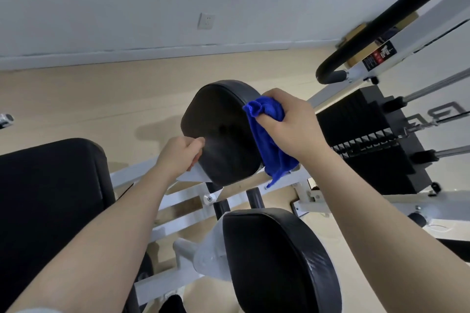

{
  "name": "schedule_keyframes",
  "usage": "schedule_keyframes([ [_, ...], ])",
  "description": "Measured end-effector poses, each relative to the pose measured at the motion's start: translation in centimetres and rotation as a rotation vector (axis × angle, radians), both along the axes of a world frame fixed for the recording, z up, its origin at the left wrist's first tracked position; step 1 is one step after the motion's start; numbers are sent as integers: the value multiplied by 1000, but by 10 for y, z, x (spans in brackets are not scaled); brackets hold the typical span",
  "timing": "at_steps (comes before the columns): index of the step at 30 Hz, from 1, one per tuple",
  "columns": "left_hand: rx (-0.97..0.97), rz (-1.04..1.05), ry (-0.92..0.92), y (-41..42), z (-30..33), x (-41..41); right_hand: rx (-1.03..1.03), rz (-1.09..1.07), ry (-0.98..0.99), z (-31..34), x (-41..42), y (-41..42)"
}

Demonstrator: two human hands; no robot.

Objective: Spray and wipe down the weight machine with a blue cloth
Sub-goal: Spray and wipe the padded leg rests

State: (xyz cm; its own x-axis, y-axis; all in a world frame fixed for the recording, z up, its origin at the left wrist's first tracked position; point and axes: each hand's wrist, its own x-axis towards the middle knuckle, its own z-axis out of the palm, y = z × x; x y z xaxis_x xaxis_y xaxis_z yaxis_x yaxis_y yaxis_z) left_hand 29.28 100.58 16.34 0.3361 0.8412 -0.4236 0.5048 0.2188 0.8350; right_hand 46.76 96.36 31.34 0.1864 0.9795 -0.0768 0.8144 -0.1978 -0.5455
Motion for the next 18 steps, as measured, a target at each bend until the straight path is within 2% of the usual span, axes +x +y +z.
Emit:
schedule_keyframes([
  [4, -158, 109, 37, -8, -8, -14, 287, 405, -733, -24, -33, 1],
  [7, -201, 167, -70, -16, -13, -29, 159, 559, -1033, -46, -56, 2],
  [11, -157, 151, -109, -30, -21, -43, -350, 1042, -1207, -74, -69, -17],
  [12, -148, 161, -109, -34, -21, -44, -402, 1133, -1248, -77, -71, -21],
  [14, -120, 183, -89, -37, -20, -47, -363, 1232, -1354, -76, -71, -15],
  [15, -117, 182, -66, -39, -18, -46, -292, 1216, -1400, -70, -68, -6],
  [18, -148, 131, -12, -43, -14, -38, -110, 927, -1400, -38, -66, 35],
])
